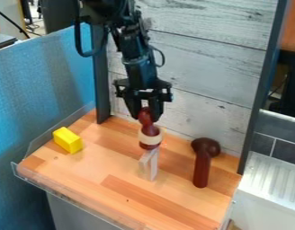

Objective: The machine moves the object

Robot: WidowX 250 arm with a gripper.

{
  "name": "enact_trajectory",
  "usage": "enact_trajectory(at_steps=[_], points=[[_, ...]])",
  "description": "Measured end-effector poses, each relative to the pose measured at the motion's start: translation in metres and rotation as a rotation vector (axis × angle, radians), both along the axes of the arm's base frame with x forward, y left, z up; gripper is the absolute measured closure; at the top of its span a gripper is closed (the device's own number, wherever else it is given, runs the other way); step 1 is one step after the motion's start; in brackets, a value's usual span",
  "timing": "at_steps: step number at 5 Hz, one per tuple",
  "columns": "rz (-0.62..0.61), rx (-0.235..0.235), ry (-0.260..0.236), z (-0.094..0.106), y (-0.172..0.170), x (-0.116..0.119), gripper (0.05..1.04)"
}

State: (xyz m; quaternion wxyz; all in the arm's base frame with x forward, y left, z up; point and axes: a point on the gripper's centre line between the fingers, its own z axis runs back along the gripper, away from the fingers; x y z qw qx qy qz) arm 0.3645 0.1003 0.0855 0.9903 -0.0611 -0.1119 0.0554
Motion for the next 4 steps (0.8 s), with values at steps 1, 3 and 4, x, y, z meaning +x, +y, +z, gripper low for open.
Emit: enact_trajectory(at_steps=[1, 3, 4], points=[[0.008, -0.002, 0.008, -0.0002, -0.0001, -0.001, 0.529], [0.01, 0.022, -0.016, 0.0002, 0.0037, 0.0025, 0.529], [0.002, 0.031, -0.026, -0.0005, 0.0011, 0.0049, 0.529]])
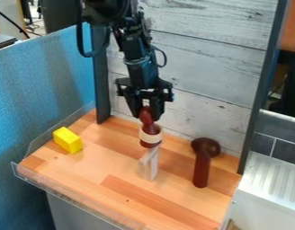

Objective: The machine moves the object

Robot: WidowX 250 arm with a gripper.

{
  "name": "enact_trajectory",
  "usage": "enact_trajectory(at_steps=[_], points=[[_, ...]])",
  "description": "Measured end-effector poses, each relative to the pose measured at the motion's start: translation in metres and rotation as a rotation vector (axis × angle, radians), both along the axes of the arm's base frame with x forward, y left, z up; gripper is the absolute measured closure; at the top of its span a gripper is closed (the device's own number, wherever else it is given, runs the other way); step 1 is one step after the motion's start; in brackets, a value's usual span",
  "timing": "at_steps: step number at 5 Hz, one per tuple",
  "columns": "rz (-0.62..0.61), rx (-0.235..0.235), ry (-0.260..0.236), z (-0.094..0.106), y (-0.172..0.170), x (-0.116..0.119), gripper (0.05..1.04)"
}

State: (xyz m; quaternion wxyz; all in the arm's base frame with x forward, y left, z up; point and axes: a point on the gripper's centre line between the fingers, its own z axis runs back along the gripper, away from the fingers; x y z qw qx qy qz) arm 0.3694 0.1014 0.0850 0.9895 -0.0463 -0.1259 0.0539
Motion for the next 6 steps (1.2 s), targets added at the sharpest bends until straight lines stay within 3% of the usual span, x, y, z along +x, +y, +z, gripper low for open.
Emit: enact_trajectory(at_steps=[6], points=[[0.001, 0.02, 0.007, -0.01, -0.004, -0.003, 0.529]])
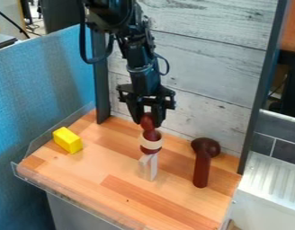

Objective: The machine moves the object

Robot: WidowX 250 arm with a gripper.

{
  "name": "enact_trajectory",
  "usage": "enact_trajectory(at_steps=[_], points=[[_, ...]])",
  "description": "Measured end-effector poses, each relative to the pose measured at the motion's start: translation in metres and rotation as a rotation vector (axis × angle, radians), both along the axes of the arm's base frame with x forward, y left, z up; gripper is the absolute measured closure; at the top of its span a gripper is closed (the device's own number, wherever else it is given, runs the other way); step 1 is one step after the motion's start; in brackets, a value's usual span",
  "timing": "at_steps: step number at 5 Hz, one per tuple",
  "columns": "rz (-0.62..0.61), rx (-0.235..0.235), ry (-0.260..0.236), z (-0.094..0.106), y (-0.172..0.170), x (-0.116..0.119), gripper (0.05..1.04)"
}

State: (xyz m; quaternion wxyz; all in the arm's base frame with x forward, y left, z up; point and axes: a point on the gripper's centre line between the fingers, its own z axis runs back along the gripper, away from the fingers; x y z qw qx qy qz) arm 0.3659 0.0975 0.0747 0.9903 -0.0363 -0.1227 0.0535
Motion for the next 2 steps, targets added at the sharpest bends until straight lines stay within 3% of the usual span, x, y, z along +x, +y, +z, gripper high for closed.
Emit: enact_trajectory(at_steps=[1, 2], points=[[0.003, 0.001, -0.001, -0.0007, 0.0002, -0.0002, 0.457], [0.011, 0.0, 0.0, -0.0007, 0.0004, -0.0003, 0.16]])
